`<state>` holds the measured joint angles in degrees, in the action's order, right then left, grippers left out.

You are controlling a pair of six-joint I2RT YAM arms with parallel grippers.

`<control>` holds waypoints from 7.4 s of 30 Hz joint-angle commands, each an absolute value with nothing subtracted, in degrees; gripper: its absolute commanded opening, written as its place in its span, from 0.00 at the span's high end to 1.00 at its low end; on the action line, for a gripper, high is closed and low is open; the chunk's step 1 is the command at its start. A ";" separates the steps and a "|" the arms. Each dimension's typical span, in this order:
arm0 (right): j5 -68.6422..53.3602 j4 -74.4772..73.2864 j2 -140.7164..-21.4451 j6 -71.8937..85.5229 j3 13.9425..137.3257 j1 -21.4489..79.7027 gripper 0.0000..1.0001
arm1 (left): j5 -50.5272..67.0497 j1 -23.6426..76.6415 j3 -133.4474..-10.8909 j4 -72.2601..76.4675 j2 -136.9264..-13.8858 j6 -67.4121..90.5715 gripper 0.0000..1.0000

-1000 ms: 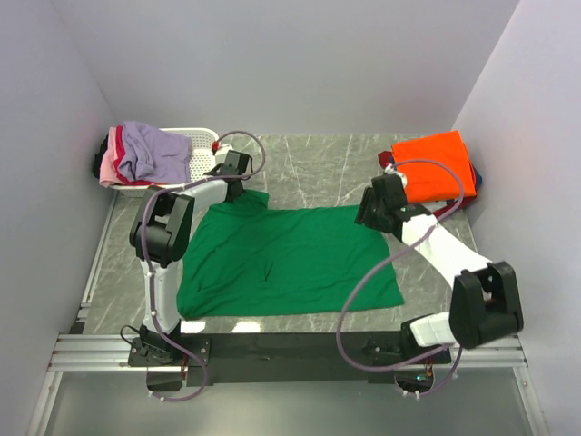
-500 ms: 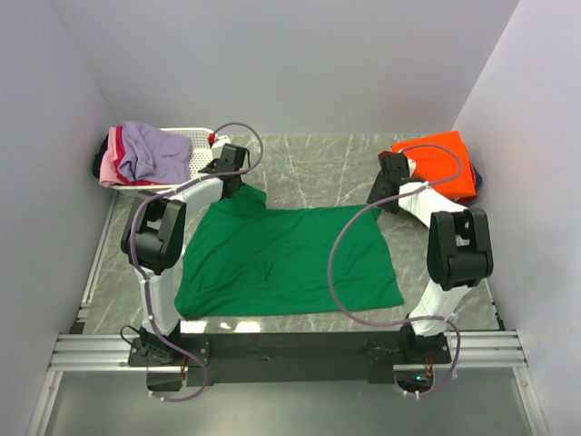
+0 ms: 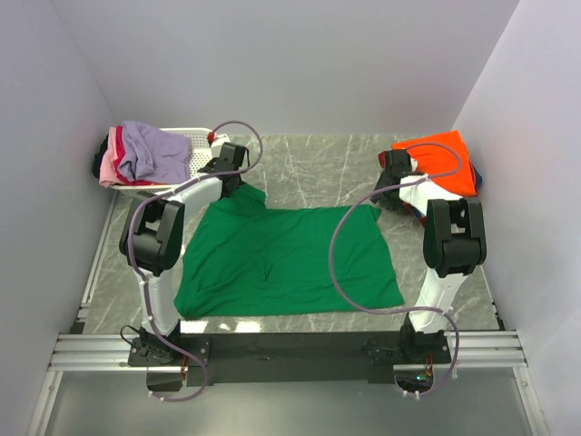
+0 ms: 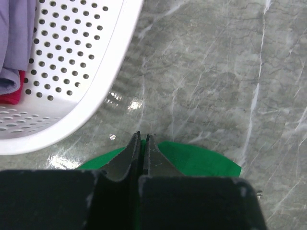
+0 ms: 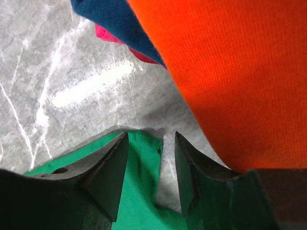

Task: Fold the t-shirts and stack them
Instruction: Fold the tshirt

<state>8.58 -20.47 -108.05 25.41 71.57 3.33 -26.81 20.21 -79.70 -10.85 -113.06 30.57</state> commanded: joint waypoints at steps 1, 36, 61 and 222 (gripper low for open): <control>8.61 -20.48 -107.32 25.31 71.63 3.34 0.50 | -26.54 20.21 -79.98 -10.20 -109.86 29.09 0.99; 7.74 -23.47 -109.96 24.35 74.44 3.43 1.00 | -26.19 20.13 -79.45 -9.67 -107.67 29.00 0.99; 4.92 -22.94 -87.11 20.57 67.95 4.13 1.00 | -26.54 18.81 -68.13 -6.07 -94.67 31.20 1.00; -15.91 -14.06 -124.54 21.18 94.31 44.65 0.59 | -12.66 14.06 -39.20 -10.55 -61.35 41.31 0.21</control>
<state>-14.41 -15.79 -123.31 22.41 91.92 44.03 -13.17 14.41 -39.22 -10.83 -63.18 41.19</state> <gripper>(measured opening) 0.418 0.781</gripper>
